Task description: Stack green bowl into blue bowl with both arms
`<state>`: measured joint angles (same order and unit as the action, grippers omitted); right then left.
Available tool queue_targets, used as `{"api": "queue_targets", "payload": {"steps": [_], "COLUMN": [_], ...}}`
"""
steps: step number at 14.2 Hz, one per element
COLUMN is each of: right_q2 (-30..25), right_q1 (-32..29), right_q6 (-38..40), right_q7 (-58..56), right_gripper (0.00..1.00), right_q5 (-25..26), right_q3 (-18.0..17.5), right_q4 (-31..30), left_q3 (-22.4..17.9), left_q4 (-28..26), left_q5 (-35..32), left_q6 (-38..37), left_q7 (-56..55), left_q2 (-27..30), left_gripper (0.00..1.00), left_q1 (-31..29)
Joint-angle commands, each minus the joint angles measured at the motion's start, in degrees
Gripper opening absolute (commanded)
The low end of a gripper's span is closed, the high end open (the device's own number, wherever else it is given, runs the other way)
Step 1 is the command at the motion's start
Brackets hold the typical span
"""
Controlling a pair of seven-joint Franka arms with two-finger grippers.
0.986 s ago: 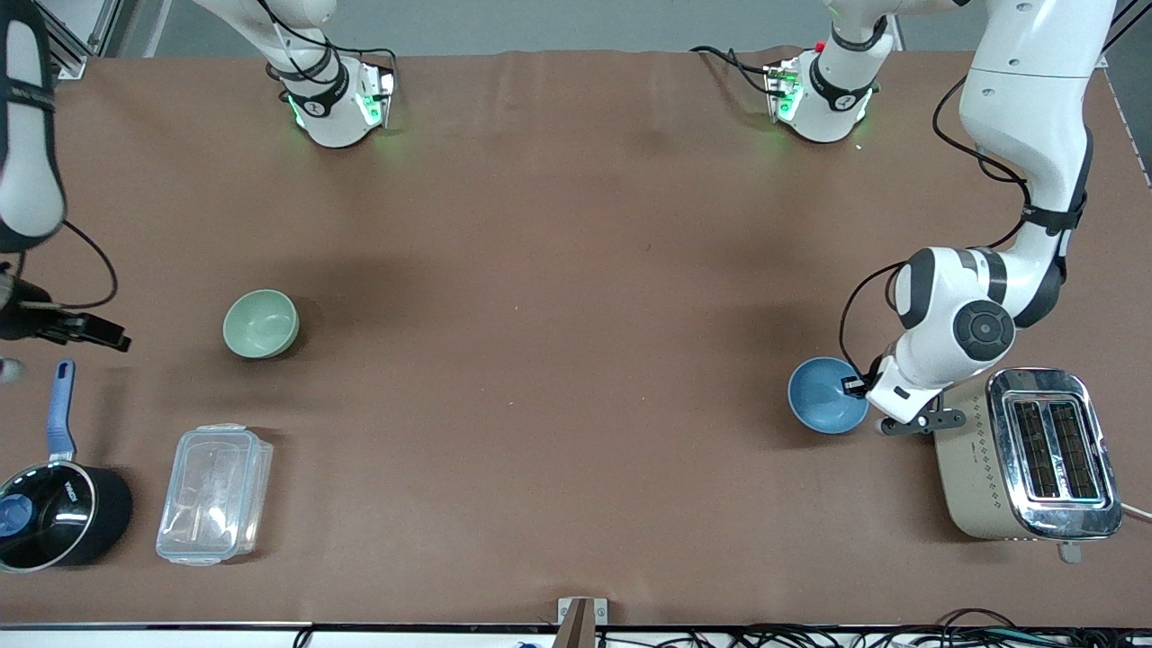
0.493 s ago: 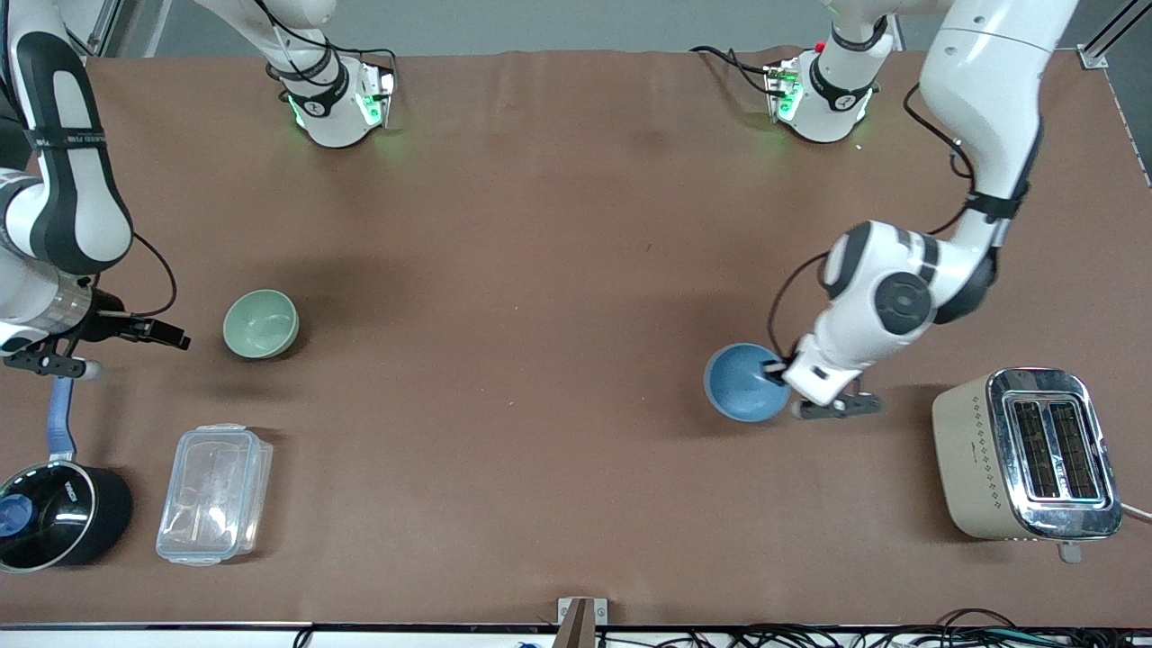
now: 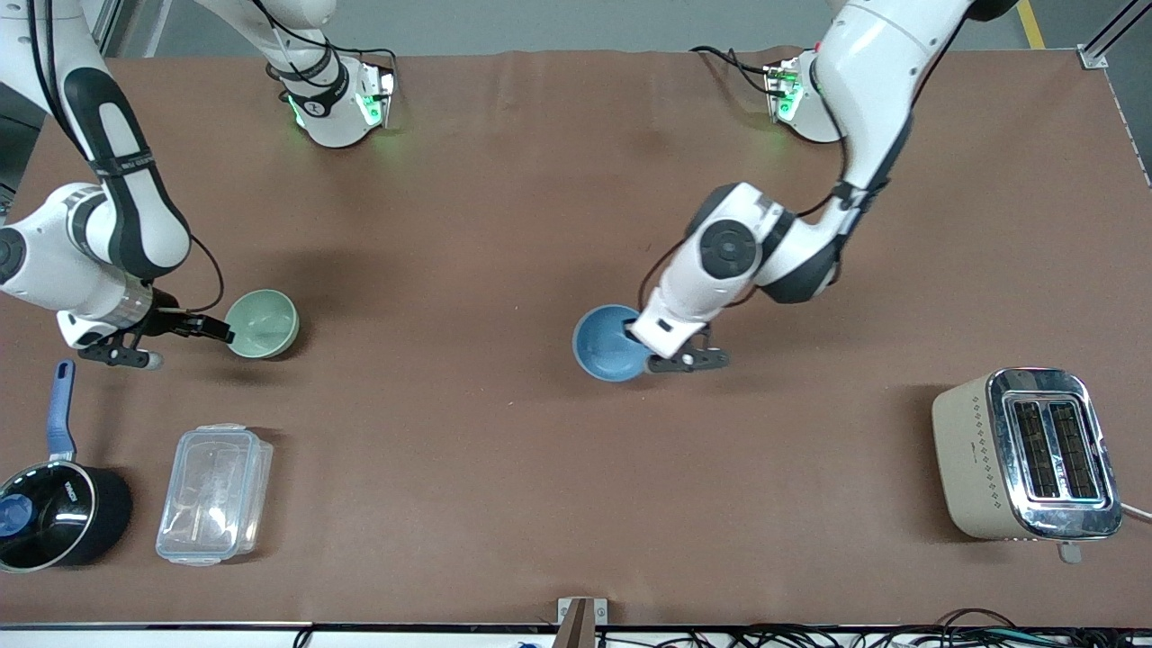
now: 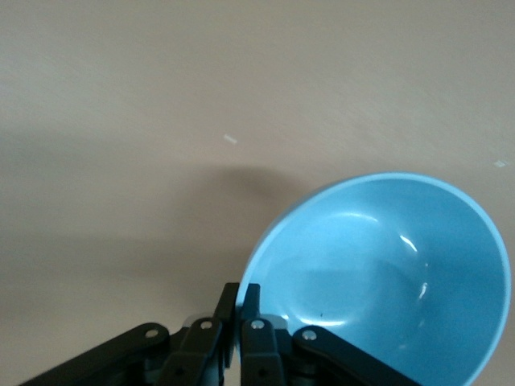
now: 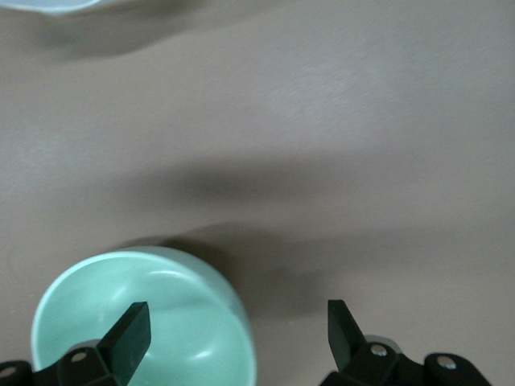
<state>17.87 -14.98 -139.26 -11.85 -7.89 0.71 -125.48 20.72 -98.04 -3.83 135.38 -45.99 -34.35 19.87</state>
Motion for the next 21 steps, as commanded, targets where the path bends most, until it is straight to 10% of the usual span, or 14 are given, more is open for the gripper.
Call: {"api": "queue_targets", "payload": {"steps": [1, 9, 10, 12, 16, 21], "right_q2": [-1.1, 0.0, 0.0, 0.2, 0.8, 0.4], "right_q1": [-0.2, -0.3, -0.3, -0.3, -0.3, -0.2], "right_q6": [-0.7, -0.9, -0.9, -0.9, -0.8, -0.1], "right_q7": [-1.1, -1.3, -1.3, -1.3, -1.2, -1.2], "right_gripper": [0.96, 0.81, 0.76, 0.57, 0.06, 0.00], "right_q5": [-1.5, -1.6, -1.6, -1.6, -4.3, -4.4], "right_q3": [-0.2, -0.1, -0.1, -0.2, -0.2, -0.2], "right_q4": [-1.9, -5.1, -5.6, -6.0, -5.9, -5.3], "left_q3": [-0.6, -1.8, -1.8, -2.0, -6.6, -7.4], "left_q4": [6.1, 7.8, 7.8, 7.9, 11.0, 11.8], "left_q5": [0.1, 0.1, 0.1, 0.0, -3.9, -7.5], "left_q6": [-0.6, 3.5, 3.5, 3.5, -3.0, -17.8], "left_q7": [-3.8, -6.1, -6.1, -6.0, -5.5, -3.0], "left_q2": [-5.1, -10.3, -10.3, -9.3, -3.0, 8.3], "left_gripper": [0.00, 0.09, 0.28, 1.00, 1.00, 1.00], "left_q1": [3.8, 9.7, 10.0, 9.6, 8.0, -2.2]}}
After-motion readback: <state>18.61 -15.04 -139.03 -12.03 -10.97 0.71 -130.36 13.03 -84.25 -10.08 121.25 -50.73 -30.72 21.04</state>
